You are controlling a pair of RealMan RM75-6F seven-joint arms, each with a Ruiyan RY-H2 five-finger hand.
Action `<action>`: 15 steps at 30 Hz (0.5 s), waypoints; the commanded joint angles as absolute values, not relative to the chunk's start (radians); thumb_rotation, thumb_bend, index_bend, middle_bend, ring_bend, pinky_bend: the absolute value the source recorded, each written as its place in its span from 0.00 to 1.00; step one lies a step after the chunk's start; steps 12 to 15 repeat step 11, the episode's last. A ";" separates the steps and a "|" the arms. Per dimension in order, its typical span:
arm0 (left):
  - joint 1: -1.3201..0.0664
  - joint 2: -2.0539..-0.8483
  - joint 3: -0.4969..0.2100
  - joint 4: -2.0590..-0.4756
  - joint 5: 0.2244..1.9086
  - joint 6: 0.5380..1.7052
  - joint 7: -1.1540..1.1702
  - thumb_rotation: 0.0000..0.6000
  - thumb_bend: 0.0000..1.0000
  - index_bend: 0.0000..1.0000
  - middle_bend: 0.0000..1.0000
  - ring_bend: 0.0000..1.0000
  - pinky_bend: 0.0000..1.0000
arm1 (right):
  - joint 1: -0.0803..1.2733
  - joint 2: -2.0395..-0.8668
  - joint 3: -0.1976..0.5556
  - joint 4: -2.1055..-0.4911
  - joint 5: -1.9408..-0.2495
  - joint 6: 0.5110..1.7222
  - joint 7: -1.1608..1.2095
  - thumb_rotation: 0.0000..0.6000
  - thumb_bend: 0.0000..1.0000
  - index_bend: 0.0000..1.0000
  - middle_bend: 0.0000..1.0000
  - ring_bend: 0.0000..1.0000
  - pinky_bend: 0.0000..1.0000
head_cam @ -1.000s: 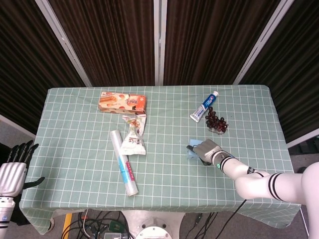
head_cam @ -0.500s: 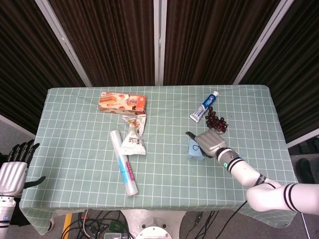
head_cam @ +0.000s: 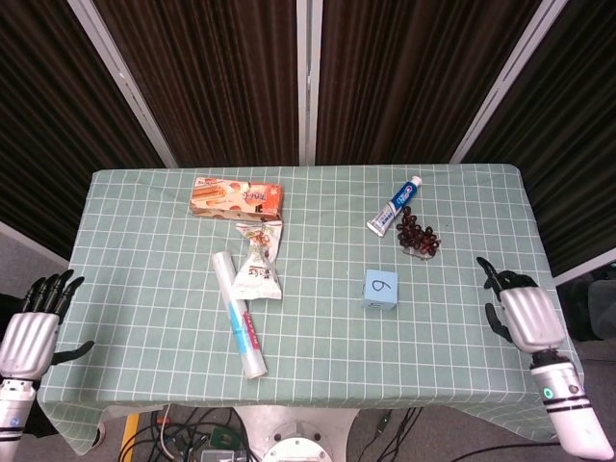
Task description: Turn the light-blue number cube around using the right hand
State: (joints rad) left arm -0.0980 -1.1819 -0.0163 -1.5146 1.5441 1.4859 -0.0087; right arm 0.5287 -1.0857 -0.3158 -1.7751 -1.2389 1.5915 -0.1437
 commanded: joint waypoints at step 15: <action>-0.088 -1.196 -0.010 -1.520 1.567 1.517 0.011 1.00 0.00 0.07 0.00 0.00 0.00 | 0.185 -1.251 -0.247 -1.467 -1.410 1.763 0.000 0.98 0.08 0.00 0.00 0.00 0.00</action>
